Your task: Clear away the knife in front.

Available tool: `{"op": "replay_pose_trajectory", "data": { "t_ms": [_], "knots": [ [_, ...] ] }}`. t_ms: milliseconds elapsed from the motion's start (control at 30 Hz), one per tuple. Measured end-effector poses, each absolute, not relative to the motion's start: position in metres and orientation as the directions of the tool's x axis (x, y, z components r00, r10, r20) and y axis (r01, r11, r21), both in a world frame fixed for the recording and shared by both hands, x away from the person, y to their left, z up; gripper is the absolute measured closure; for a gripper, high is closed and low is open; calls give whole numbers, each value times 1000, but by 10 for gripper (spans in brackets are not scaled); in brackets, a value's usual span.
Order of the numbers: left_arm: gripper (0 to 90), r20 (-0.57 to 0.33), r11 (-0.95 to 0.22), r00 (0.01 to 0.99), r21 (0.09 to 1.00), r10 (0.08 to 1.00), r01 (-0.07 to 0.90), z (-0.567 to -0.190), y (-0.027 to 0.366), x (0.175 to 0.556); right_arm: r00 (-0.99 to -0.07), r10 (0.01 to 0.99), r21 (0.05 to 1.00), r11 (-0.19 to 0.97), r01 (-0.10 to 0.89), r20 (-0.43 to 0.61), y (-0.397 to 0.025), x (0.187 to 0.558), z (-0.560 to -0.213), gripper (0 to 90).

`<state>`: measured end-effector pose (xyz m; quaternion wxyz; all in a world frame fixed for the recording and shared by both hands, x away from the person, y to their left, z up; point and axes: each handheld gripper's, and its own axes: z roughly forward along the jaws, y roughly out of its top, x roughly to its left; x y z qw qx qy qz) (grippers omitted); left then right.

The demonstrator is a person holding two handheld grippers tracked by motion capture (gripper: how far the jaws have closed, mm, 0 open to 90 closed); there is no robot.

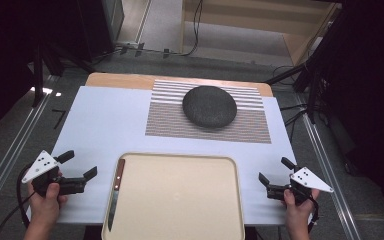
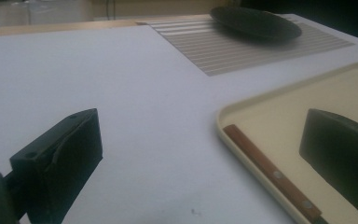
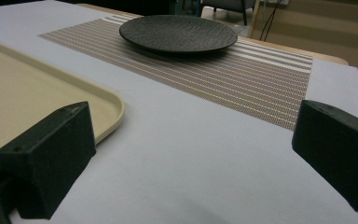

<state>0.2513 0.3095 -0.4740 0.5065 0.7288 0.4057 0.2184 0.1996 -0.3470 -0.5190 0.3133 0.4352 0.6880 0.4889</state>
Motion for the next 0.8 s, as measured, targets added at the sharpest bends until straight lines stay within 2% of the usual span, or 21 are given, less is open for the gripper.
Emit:
{"op": "replay_pose_trajectory", "data": {
  "t_ms": [267, 567, 800],
  "knots": [
    [0, -48, -182, 537, 912, 842, 367, -478, 326, 252, -424, 905, 945, 143, 293, -5, -347, 200, -519, 0],
    [0, -42, -172, 529, 921, 848, 349, -486, 328, 250, -424, 906, 946, 142, 292, -5, -347, 200, -519, 0],
    [0, -75, -140, 525, 924, 848, 357, -488, 330, 251, -425, 905, 946, 146, 291, -9, -347, 200, -519, 0]
  ]
}}
